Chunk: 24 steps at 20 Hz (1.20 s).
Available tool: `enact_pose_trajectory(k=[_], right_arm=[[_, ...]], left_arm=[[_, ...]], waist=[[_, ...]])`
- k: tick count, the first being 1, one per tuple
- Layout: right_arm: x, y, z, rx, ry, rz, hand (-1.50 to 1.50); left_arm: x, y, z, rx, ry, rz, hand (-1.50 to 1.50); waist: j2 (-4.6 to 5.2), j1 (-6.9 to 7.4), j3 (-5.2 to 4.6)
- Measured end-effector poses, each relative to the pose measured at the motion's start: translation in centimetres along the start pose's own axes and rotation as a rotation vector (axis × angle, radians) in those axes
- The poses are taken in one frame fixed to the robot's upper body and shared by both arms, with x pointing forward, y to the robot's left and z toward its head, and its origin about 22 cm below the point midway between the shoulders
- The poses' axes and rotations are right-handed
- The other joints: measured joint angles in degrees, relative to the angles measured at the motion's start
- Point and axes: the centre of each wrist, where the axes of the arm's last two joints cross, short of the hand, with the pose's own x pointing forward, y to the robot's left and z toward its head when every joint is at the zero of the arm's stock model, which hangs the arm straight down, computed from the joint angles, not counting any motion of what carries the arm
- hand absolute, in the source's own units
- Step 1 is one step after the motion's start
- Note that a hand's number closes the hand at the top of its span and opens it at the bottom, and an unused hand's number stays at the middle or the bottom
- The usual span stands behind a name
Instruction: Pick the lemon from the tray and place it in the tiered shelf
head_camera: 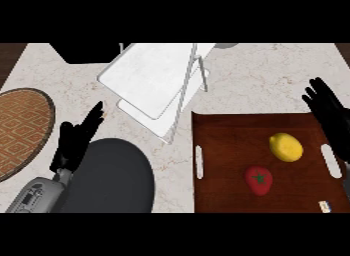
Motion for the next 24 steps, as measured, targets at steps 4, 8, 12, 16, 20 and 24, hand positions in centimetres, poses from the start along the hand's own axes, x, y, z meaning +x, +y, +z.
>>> enact_pose_trajectory(k=[4, 8, 12, 16, 20, 24], right_arm=[[-0.3, -5.0, 0.9, -0.077, -0.086, 0.052, -1.5], [0.4, -11.0, 3.2, -0.239, -0.121, 0.282, 1.5], [-3.2, -12.6, 3.7, -0.284, -0.158, 0.149, -1.5], [-4.2, -12.9, 3.6, -0.137, -0.263, 0.057, -1.5], [-4.1, -13.6, 3.8, 0.003, -0.335, 0.079, -1.5], [-2.0, -13.4, 4.1, 0.14, -0.299, 0.178, -1.5]], left_arm=[[-0.6, -0.1, 0.3, 0.009, -0.008, -0.033, 0.0], [-1.4, 0.2, 1.1, 0.007, -0.015, -0.04, 0.0], [-2.6, 0.1, 2.0, -0.016, -0.022, -0.031, 0.0], [-2.9, 0.0, 2.1, -0.025, -0.017, -0.022, 0.0], [-3.1, -0.2, 2.5, -0.028, -0.015, -0.028, 0.0], [-3.2, -0.2, 2.7, -0.016, -0.004, -0.021, 0.0]], waist=[[-0.12, 0.55, -1.13], [-0.02, 0.85, -1.64], [0.06, 1.94, -1.63], [-0.04, 1.84, -1.66], [-0.22, 1.57, -1.76], [-0.48, 0.82, -1.89]])
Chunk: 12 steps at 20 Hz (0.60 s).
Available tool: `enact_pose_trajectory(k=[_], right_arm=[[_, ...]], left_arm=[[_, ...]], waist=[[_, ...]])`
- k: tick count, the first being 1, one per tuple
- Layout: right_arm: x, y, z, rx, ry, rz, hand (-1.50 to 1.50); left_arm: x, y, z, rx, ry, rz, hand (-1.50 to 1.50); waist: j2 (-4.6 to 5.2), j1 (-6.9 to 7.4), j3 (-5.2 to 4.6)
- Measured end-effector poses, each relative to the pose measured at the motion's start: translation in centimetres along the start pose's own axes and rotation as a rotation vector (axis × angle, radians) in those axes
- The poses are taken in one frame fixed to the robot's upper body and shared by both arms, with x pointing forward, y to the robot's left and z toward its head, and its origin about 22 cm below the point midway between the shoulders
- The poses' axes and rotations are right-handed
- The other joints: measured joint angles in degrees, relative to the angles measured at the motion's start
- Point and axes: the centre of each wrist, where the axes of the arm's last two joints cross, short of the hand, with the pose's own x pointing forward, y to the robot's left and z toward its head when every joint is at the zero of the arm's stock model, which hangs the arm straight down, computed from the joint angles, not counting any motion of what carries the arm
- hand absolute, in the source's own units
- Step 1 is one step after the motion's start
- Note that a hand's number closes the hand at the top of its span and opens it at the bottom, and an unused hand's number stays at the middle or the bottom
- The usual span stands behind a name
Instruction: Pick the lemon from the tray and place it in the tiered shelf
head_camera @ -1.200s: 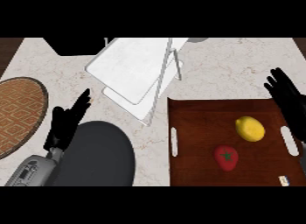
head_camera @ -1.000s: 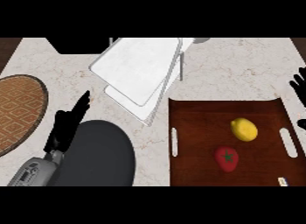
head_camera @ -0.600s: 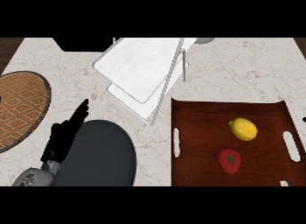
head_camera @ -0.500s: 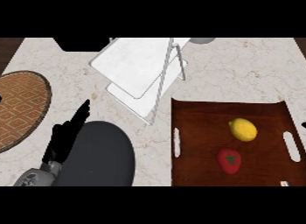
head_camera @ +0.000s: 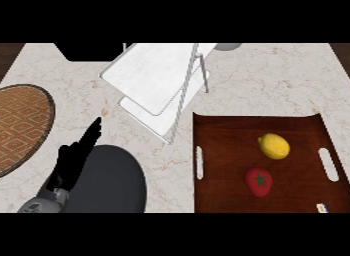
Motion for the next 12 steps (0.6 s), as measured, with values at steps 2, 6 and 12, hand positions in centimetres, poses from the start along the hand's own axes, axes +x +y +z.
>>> enact_pose_trajectory(k=[2, 6, 12], right_arm=[[1.5, -0.2, -0.3, 0.086, 0.044, 0.075, -1.5], [5.0, -0.8, -1.5, 0.153, 0.122, 0.369, -1.5], [8.5, 2.0, -3.7, 0.117, 0.233, 0.731, -1.5]], left_arm=[[-0.3, 1.0, 0.4, 0.005, 0.007, 0.003, 0.0], [-0.4, 1.1, 0.6, 0.014, 0.012, 0.004, 0.0], [-0.3, 1.1, 0.8, 0.014, 0.013, -0.005, 0.0]], waist=[[-0.17, -0.29, -0.09], [-0.41, -0.84, -0.25], [-0.45, -0.88, -0.28]])
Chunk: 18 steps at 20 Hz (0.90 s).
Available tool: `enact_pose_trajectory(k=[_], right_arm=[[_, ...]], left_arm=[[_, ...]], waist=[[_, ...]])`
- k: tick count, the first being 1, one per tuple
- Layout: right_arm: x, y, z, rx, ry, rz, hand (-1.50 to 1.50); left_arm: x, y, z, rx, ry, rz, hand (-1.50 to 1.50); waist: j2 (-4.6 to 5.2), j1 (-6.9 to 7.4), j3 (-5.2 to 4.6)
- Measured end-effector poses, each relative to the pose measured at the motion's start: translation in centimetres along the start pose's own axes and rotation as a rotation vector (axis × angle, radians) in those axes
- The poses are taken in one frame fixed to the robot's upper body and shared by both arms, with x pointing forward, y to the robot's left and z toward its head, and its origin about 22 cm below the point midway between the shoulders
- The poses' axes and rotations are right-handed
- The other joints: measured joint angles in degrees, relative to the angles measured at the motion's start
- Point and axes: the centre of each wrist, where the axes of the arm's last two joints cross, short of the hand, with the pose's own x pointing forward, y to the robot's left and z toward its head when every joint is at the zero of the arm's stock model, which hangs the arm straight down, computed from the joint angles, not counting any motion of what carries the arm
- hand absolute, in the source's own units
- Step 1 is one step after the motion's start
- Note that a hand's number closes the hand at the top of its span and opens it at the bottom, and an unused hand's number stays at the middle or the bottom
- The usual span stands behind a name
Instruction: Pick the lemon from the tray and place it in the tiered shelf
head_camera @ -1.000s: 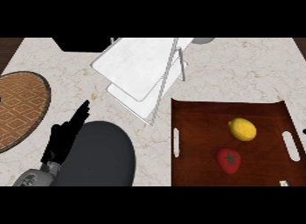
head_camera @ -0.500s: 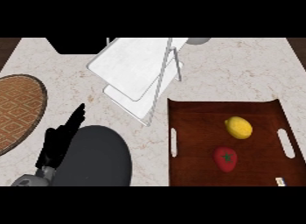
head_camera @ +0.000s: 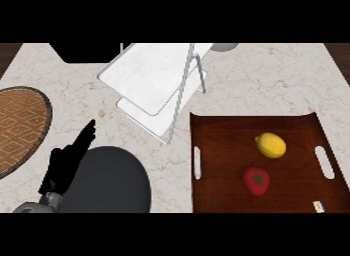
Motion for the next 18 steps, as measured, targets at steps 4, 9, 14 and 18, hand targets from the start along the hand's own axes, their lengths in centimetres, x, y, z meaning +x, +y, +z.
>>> enact_pose_trajectory(k=[4, 9, 14, 18], right_arm=[[4.2, 3.1, -0.7, 0.003, 0.046, 0.07, -1.5], [8.7, 6.4, -0.6, 0.064, 0.098, 0.093, -1.5], [10.8, 9.0, -0.2, 0.116, 0.178, 0.129, -1.5], [10.9, 10.3, -0.3, 0.122, 0.224, 0.135, -1.5]], left_arm=[[0.0, 0.4, 0.1, -0.011, -0.006, 0.001, 0.0], [0.0, -0.3, 0.0, -0.01, -0.009, 0.005, 0.0], [-0.1, -0.9, -0.2, -0.01, -0.017, 0.001, 0.0], [0.1, -0.4, -0.1, -0.011, -0.012, 0.0, 0.0]], waist=[[0.18, 0.35, 0.08], [0.37, 0.71, 0.17], [0.45, 0.82, 0.23], [0.49, 0.89, 0.25]])
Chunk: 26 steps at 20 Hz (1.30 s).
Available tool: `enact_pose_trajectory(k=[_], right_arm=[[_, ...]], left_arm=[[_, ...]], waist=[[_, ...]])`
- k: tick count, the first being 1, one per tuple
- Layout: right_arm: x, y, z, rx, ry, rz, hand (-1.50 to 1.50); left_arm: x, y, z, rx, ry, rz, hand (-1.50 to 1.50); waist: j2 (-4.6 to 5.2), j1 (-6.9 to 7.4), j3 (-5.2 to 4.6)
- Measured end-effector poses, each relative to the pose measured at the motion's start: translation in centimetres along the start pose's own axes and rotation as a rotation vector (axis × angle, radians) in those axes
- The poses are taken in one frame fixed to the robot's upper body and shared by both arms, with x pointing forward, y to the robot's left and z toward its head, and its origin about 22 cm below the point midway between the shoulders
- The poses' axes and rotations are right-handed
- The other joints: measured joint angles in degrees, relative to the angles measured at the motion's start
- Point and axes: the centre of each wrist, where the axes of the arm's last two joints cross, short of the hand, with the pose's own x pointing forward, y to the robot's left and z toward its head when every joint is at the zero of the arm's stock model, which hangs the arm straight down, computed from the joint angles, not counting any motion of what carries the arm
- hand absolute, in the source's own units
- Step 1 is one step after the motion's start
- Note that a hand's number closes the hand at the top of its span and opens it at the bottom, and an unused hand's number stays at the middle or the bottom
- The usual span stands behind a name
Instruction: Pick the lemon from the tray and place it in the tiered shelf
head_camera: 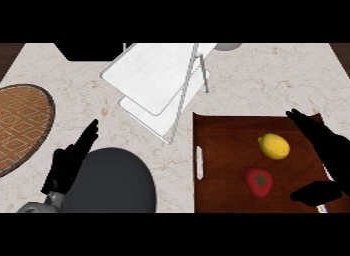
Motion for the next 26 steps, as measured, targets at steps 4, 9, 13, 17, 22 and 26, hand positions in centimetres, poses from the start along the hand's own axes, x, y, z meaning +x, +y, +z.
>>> enact_pose_trajectory(k=[4, 9, 13, 17, 22, 26], right_arm=[[0.8, 0.6, -0.1, -0.022, 0.043, 0.036, -1.5], [0.6, 0.9, -0.5, -0.046, 0.077, 0.069, -1.5], [-0.7, 1.8, -1.2, -0.046, 0.089, 0.089, -1.5], [-0.6, 1.9, -1.8, -0.039, 0.096, 0.108, -1.5], [-1.6, 3.0, -2.6, -0.032, 0.106, 0.128, -1.5], [-1.2, 3.6, -3.1, -0.023, 0.106, 0.138, -1.5]], left_arm=[[0.1, -0.3, 0.4, -0.005, 0.0, 0.008, 0.0], [-0.1, -1.0, 0.5, -0.006, -0.008, 0.003, 0.0], [-0.4, -0.6, 0.5, 0.001, -0.008, 0.003, 0.0], [-0.6, -0.9, 0.1, -0.001, -0.006, -0.003, 0.0], [0.4, -0.8, 0.4, 0.0, -0.003, -0.002, 0.0], [0.1, -0.9, 0.4, -0.002, 0.0, 0.004, 0.0]], waist=[[0.0, 0.05, 0.01], [0.01, 0.04, 0.0], [0.03, 0.06, 0.02], [0.04, 0.04, 0.02], [0.03, 0.09, 0.02], [0.04, 0.1, 0.01]])
